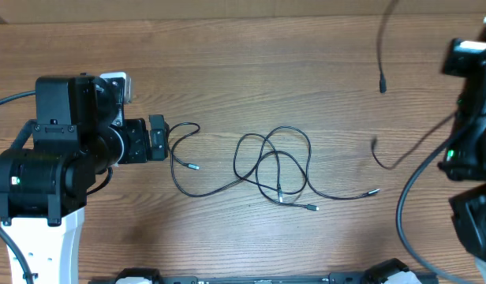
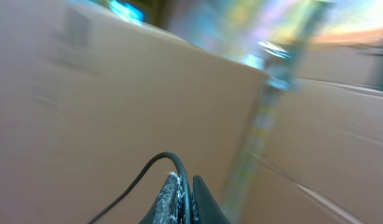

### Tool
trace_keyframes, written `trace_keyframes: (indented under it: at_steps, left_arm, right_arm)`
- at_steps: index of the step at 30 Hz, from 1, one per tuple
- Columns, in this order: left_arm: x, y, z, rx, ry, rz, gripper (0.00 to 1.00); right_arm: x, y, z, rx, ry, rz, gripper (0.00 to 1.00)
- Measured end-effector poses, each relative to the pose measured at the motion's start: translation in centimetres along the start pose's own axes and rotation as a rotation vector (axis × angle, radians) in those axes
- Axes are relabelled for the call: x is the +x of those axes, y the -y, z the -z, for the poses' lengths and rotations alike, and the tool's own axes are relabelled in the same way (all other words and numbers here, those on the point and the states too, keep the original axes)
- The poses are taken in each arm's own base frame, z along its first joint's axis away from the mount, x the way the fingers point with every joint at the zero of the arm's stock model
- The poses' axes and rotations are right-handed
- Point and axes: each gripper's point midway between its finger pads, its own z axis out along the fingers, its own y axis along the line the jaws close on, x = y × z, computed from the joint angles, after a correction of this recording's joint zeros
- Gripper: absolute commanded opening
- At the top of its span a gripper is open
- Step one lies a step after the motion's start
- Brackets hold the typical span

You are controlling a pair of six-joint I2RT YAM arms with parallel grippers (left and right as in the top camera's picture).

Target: Untangle cables

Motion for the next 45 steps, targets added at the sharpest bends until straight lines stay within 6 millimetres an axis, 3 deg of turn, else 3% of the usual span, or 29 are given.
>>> trace_keyframes:
  at_steps: [5,9,11,14,16,19,24,30,35,39,45]
  left_arm:
    - [0.0,0.0,0.0,0.000,0.000,0.000,1.00]
    - [0.0,0.0,0.0,0.000,0.000,0.000,1.00]
    - [0.0,0.0,0.0,0.000,-0.002,0.000,1.00]
    - [0.0,0.0,-0.1,0.000,-0.002,0.000,1.00]
    - [0.0,0.0,-0.1,0.000,-0.002,0.000,1.00]
    - [0.0,0.0,-0.1,0.000,-0.002,0.000,1.00]
    - [0.0,0.0,-0.1,0.000,-0.002,0.000,1.00]
    - [0.0,0.0,-0.1,0.000,-0.002,0.000,1.00]
    - [0.0,0.0,-0.1,0.000,-0.002,0.000,1.00]
    - [0.0,0.0,-0.1,0.000,-0.002,0.000,1.00]
    - [0.0,0.0,-0.1,0.000,-0.002,0.000,1.00]
  right_arm:
    - [4.7,5.9,-3.1,0.283,-0.167,0.145,0.04]
    - [9.0,12.8,-4.5,0.539,-0.302,0.170,0.04]
    - [11.9,16.5,-4.2,0.668,-0.391,0.149,0.04]
    - [16.3,20.5,-2.8,0.816,-0.502,0.057,0.04]
    - [19.6,22.7,-1.4,0.904,-0.568,-0.054,0.04]
    - [22.8,24.2,-0.3,0.954,-0.610,-0.219,0.04]
    - [28.8,25.1,-0.2,0.951,-0.699,-0.523,0.04]
    - [37.3,22.5,-1.5,0.853,-0.950,-0.714,0.04]
    - [43.0,19.4,-2.3,0.765,-1.135,-0.811,0.04]
    - [45.9,17.4,-1.9,0.722,-1.256,-0.866,0.04]
    - [49.2,16.3,-0.8,0.720,-1.385,-0.904,0.04]
